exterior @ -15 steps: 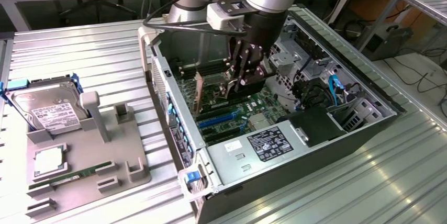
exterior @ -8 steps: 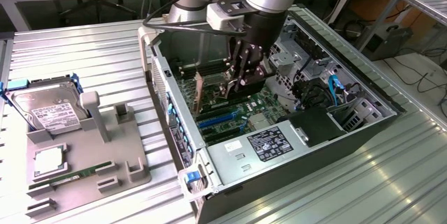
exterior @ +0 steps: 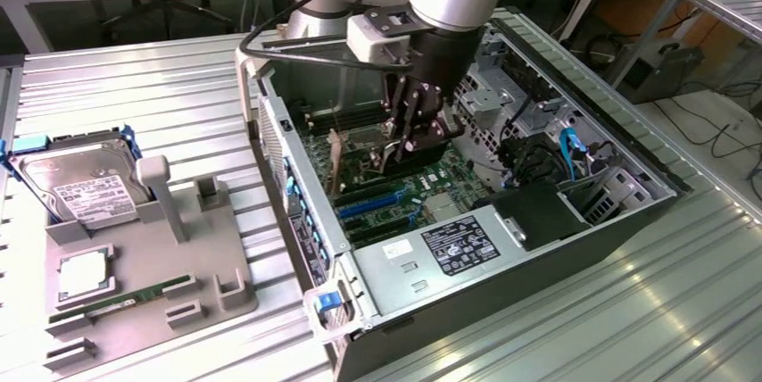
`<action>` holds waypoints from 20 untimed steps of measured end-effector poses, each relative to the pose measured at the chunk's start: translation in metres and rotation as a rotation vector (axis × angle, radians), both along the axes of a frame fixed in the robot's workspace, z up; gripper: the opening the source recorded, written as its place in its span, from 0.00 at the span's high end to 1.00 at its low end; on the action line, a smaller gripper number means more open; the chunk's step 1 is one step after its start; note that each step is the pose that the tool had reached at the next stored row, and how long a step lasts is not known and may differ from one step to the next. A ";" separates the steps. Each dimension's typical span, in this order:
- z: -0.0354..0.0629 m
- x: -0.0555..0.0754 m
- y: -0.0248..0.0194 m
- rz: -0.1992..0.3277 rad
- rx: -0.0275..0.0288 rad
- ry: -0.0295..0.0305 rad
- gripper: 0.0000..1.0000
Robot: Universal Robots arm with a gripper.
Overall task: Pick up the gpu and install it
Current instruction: 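Insert the gpu into the slot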
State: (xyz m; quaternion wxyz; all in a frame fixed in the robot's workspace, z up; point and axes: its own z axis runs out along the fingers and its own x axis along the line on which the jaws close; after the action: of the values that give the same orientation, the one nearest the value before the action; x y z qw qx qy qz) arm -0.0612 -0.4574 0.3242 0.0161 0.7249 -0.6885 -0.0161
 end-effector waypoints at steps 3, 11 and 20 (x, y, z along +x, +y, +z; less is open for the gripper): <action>-0.0029 -0.001 -0.0001 0.002 -0.0020 0.0003 0.74; -0.0163 -0.004 0.0030 -0.012 -0.0041 0.0001 0.74; -0.0279 -0.011 0.0042 -0.031 -0.0151 -0.0001 0.74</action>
State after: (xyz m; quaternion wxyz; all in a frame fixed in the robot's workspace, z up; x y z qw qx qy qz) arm -0.0723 -0.4532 0.2963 0.0213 0.7140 -0.6997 -0.0111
